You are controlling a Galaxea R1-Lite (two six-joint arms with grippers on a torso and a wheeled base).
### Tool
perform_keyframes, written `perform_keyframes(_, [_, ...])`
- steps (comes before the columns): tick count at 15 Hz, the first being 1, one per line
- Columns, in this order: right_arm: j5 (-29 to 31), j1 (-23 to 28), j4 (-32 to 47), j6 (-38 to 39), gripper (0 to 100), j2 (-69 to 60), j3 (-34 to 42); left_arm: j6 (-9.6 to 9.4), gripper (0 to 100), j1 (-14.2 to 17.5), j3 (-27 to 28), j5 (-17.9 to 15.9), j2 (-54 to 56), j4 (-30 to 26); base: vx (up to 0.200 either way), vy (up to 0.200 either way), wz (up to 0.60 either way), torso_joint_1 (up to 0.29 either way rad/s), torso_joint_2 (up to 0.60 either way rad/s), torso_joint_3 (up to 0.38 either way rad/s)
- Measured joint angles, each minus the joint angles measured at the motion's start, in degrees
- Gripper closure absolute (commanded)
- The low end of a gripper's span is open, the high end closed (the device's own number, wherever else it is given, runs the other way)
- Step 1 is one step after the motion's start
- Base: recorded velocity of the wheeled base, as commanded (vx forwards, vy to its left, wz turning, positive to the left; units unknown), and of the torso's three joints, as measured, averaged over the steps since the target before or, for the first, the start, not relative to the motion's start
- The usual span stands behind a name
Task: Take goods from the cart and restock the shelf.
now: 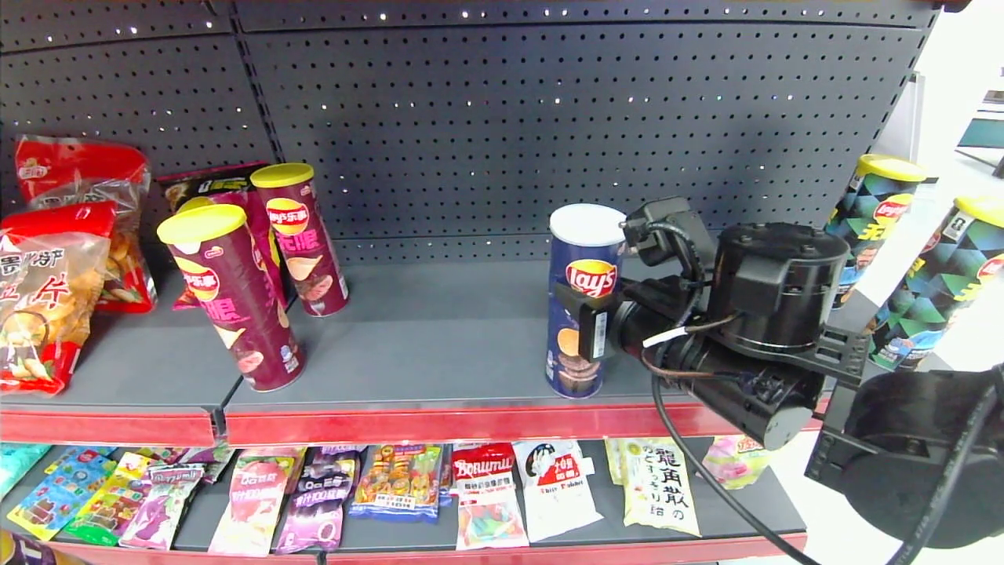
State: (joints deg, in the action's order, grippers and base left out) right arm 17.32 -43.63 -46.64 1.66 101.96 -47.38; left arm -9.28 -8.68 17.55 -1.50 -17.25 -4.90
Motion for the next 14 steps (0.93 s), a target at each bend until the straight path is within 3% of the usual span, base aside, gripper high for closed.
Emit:
perform_keyframes(12, [2.3,-1.4,0.0,-0.1,100,-0.3,1.2,0.04,100,0.0,-0.4,-0.1,0.0,0.0,0.000,0.000,0.00,0.000,0.00,0.000])
perform_keyframes(13, [2.4,-1.7,0.0,-0.1,0,-0.3,1.2,0.04,100,0.0,-0.4,-0.1,0.0,0.0,0.000,0.000,0.00,0.000,0.00,0.000])
perform_keyframes(14, [2.4,-1.8,0.3,0.0,0,-0.3,1.2,0.04,100,0.0,-0.4,-0.1,0.0,0.0,0.000,0.000,0.00,0.000,0.00,0.000])
